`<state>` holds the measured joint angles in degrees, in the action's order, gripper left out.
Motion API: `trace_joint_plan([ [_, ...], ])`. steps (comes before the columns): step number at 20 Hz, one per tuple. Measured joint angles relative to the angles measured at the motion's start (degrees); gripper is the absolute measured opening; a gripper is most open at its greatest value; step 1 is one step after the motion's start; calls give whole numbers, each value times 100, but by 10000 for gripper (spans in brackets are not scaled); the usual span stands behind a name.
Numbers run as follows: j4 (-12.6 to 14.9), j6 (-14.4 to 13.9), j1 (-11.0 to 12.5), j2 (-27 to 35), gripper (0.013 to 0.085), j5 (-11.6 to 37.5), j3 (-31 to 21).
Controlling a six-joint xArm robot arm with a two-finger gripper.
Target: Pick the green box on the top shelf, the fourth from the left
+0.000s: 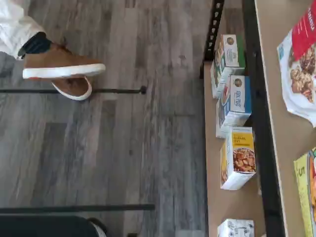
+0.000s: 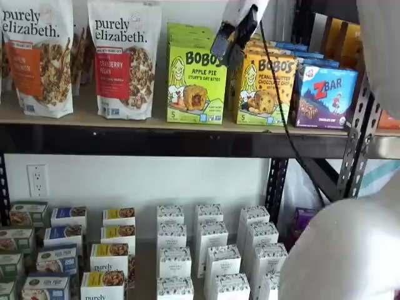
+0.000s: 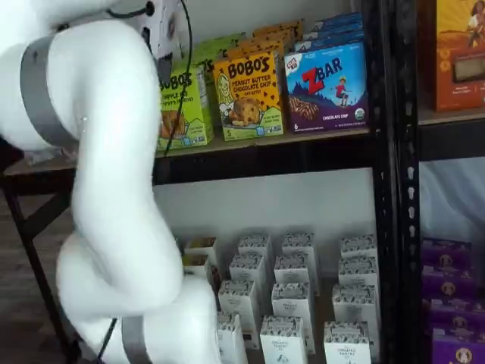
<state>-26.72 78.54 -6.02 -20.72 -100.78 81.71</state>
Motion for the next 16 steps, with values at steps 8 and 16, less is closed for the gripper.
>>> trace_joint_plan([
  [8,381,-42,-120,72,850,149,55],
  [16,88,18,-53,111,850,478,-3],
])
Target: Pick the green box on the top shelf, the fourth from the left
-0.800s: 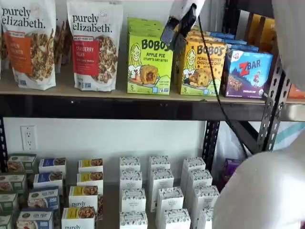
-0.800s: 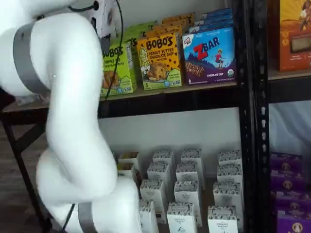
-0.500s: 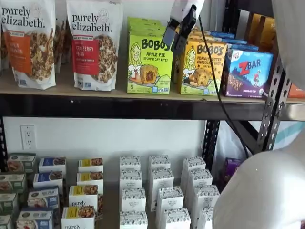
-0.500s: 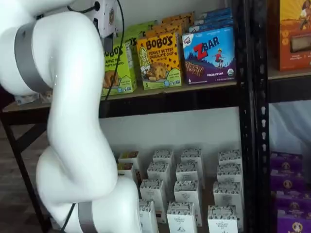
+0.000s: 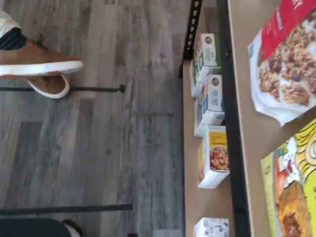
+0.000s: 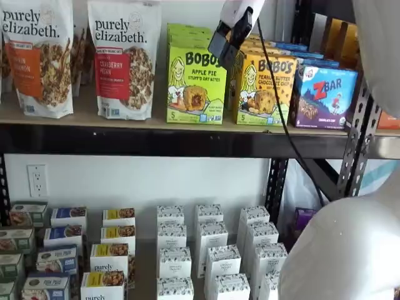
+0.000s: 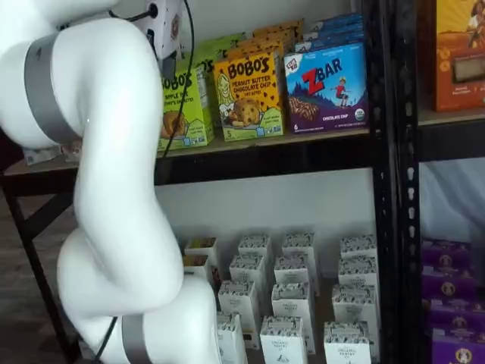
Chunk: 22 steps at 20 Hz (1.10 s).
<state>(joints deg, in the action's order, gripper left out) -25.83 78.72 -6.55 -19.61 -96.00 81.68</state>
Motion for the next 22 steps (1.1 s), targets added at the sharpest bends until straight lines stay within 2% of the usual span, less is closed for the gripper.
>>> trace_joint_plan([
  [7,-212,63,103,239,850,188,242],
  [22,-214,135,162,822,850,509,790],
])
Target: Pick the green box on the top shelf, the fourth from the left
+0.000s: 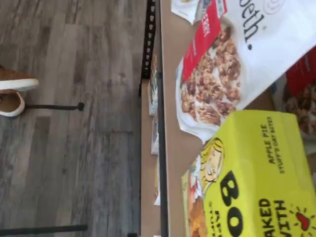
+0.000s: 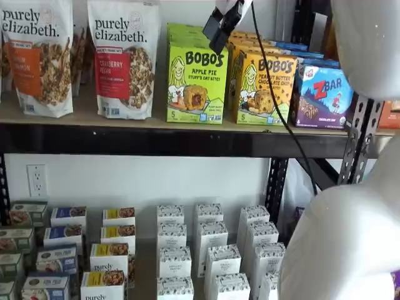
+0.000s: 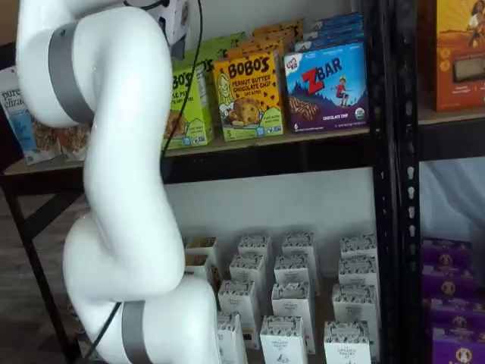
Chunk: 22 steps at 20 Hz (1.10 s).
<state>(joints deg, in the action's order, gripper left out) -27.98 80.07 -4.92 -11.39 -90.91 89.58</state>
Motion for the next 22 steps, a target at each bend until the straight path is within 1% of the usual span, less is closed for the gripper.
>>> trace_joint_plan([
  [12,130,-35,-124,202,850,320,61],
  [22,269,52,-100,289,850,507,23],
])
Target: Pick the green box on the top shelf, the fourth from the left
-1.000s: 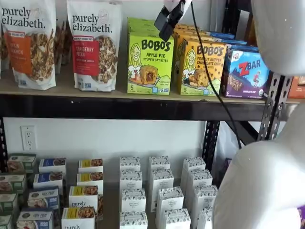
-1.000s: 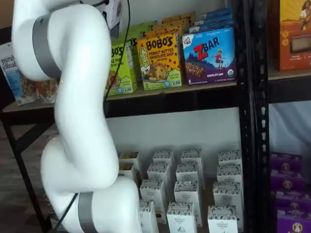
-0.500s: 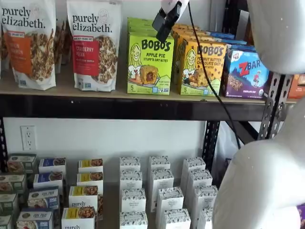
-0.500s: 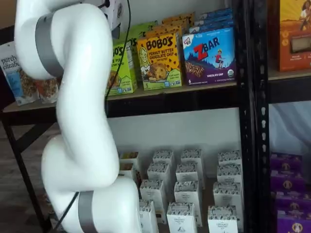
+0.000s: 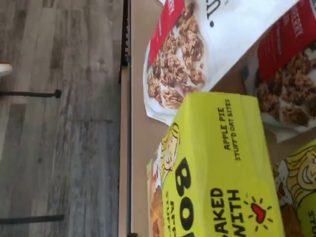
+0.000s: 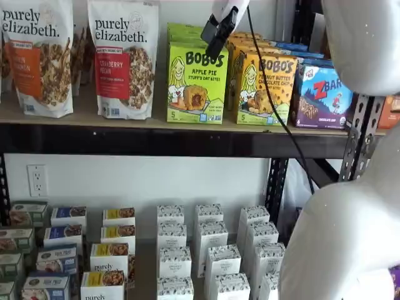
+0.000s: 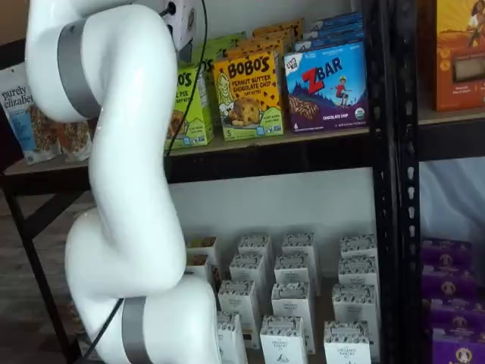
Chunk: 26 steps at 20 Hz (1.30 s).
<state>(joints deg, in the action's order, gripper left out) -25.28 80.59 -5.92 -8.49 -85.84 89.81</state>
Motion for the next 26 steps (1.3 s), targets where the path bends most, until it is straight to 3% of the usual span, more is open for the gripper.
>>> trace_joint_plan([
  [8,152,-21,-84,29,850,142,-71],
  [17,636,-191,-353,-18,850,432,-279],
  [26,791,-213,-374,208,850,154,-16],
])
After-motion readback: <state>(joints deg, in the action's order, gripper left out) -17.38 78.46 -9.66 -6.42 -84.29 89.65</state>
